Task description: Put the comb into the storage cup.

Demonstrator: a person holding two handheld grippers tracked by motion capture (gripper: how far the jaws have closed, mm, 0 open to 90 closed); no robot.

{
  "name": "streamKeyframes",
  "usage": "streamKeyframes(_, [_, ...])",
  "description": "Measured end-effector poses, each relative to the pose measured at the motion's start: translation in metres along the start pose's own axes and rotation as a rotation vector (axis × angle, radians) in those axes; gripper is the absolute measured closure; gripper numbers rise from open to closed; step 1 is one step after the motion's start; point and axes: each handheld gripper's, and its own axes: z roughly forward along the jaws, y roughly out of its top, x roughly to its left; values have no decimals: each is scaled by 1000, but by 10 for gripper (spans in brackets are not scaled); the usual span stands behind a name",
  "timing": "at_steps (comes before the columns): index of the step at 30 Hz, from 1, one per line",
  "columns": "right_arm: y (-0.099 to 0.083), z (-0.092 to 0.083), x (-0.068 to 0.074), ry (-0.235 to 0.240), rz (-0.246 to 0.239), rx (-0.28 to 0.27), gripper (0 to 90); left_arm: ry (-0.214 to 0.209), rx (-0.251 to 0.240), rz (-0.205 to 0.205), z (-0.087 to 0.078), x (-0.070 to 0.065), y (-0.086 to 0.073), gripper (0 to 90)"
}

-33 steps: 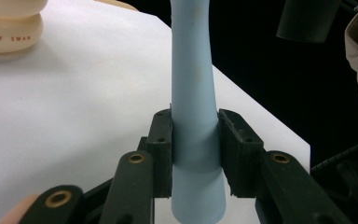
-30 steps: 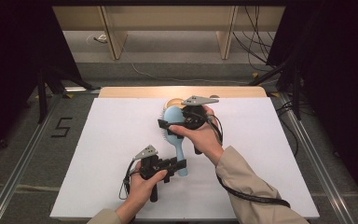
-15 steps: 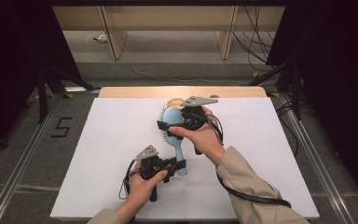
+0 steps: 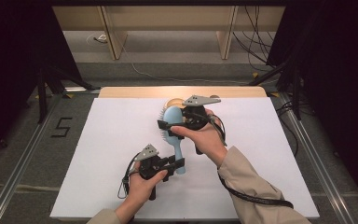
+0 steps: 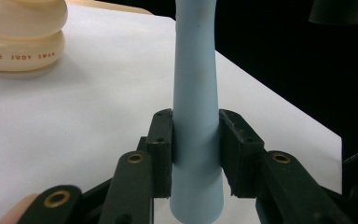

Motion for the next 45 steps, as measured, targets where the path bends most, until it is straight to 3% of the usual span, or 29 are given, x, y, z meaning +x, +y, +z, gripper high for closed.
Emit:
streamKeyframes(7, [1,-2,0,1,14,-19,200,43,26,61,-2,-1,3,652])
streamKeyframes(9, [1,-3,-1,0,18,-30,200,56,59,80,-1,-1,4,622])
streamKeyframes(14, [5,-5,-2,-5,20,-33,201,68,88,123,1,-4,4,547])
streamKeyframes(16, [7,-7,-3,-13,23,-47,201,73,99,145,1,-6,4,368])
streamKeyframes(17, [7,-7,-3,-13,23,-47,201,76,103,155,0,-7,5,368])
streamKeyframes(18, [8,-8,-4,-22,20,-59,201,78,106,164,0,-8,6,242])
streamKeyframes(19, [8,-8,-4,-22,20,-59,201,72,110,171,-1,-9,7,242])
streamKeyframes(22, [10,-8,-5,-33,17,-59,202,58,126,178,-5,-9,10,116])
streamKeyframes(26, [11,-8,-6,-46,20,-75,202,74,141,202,-10,-5,10,0])
streamKeyframes(30, [11,-8,-8,-59,21,-82,202,117,140,208,-20,2,9,0])
streamKeyframes(34, [12,-10,-11,-70,21,-87,202,129,118,210,-34,11,9,0])
streamKeyframes(39, [13,-11,-12,-82,15,-93,203,171,98,255,-46,17,10,0])
streamKeyframes(45, [15,-12,-14,-92,6,-111,203,187,83,270,-52,21,9,0])
